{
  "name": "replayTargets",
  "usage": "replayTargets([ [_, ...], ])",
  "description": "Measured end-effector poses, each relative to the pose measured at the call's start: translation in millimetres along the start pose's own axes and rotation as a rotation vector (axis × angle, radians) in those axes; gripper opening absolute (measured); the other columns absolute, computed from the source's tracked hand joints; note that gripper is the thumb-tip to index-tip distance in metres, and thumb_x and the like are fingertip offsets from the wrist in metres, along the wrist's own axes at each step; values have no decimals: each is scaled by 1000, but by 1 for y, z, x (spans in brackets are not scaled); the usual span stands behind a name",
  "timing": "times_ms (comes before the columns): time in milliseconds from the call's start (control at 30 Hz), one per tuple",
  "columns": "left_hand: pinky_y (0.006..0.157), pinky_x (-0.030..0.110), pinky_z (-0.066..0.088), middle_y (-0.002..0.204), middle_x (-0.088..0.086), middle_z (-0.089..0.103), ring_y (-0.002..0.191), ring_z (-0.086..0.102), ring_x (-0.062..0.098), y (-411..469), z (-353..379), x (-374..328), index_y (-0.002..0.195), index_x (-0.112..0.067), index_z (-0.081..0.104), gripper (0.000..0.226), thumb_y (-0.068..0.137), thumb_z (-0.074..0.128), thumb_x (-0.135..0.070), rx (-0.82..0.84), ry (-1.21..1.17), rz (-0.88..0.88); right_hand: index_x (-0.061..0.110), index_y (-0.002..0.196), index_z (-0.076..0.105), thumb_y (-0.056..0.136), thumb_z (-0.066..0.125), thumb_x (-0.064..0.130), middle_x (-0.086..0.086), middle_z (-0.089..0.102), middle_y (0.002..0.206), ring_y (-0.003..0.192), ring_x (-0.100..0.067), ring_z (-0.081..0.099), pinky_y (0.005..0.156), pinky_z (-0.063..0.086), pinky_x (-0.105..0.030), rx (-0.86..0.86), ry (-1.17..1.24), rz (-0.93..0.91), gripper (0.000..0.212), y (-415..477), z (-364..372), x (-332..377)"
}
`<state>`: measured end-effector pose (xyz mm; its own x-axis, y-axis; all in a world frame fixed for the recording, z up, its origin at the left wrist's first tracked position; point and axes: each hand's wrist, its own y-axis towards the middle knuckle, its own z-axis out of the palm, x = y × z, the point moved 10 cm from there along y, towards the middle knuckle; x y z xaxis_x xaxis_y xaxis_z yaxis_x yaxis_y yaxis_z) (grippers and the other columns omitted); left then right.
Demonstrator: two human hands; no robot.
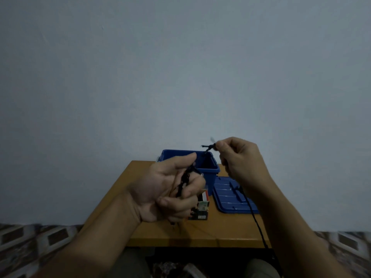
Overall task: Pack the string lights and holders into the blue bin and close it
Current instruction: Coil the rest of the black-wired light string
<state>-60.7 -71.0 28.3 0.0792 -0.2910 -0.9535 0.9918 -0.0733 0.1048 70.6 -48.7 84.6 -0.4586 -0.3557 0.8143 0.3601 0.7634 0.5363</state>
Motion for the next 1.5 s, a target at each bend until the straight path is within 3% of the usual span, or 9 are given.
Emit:
replayTargets([
  [167,49,27,29,60,3,51,48,34,13,2,-4,-29,95,-3,58,37,98,33,-30,-86,-121,235,7,86,65,102,53,27,3,54,59,40,-1,40,40,33,-14,303,-59,211,28,-29,45,-48],
  [333,50,23,36,72,4,55,54,47,11,-5,-40,-42,97,-5,58,18,93,41,-9,-485,-113,421,13,90,61,103,52,28,-5,62,73,45,-4,47,45,38,-20,456,-12,309,21,-57,69,-66],
  [533,57,24,56,83,9,70,67,67,14,-20,-69,-43,93,-5,62,36,95,32,14,-755,-142,566,18,91,64,102,53,34,-1,66,79,62,-11,58,59,48,-27,515,-61,261,22,-71,70,-55],
  [767,76,29,62,98,14,72,87,74,22,-29,-76,-47,99,-3,63,36,94,33,17,-861,-208,684,20,90,64,102,53,32,0,67,74,61,-12,57,61,49,-30,531,-110,242,21,-76,67,-42],
  [900,87,34,58,107,14,73,101,72,25,-34,-76,-50,109,-2,61,41,93,31,21,-933,-138,690,17,91,64,102,53,31,-1,67,73,60,-13,57,60,49,-27,534,-112,267,21,-78,65,-40],
  [1067,92,35,56,104,13,74,101,73,25,-47,-83,-53,108,-1,61,46,89,30,25,-1124,93,646,19,83,61,99,55,39,5,65,66,56,-7,57,56,46,-22,483,-133,227,26,-76,56,-29],
  [1200,75,30,61,92,14,71,78,71,21,-49,-83,-51,102,-1,61,42,90,29,24,-1195,248,544,13,80,60,97,56,44,5,63,60,52,-3,57,55,48,-21,425,-137,185,35,-69,45,-23],
  [1367,53,23,54,79,15,63,64,61,23,-38,-80,-51,88,0,59,31,96,33,16,-1185,373,330,10,75,58,95,59,44,2,61,57,49,-5,56,55,47,-23,398,-109,148,39,-65,40,-15],
  [1500,52,20,50,80,14,65,62,61,19,-40,-80,-50,98,2,61,31,97,32,11,-1197,626,194,11,74,57,95,62,37,10,57,50,44,2,51,48,40,-16,372,-149,130,34,-61,33,-9],
])
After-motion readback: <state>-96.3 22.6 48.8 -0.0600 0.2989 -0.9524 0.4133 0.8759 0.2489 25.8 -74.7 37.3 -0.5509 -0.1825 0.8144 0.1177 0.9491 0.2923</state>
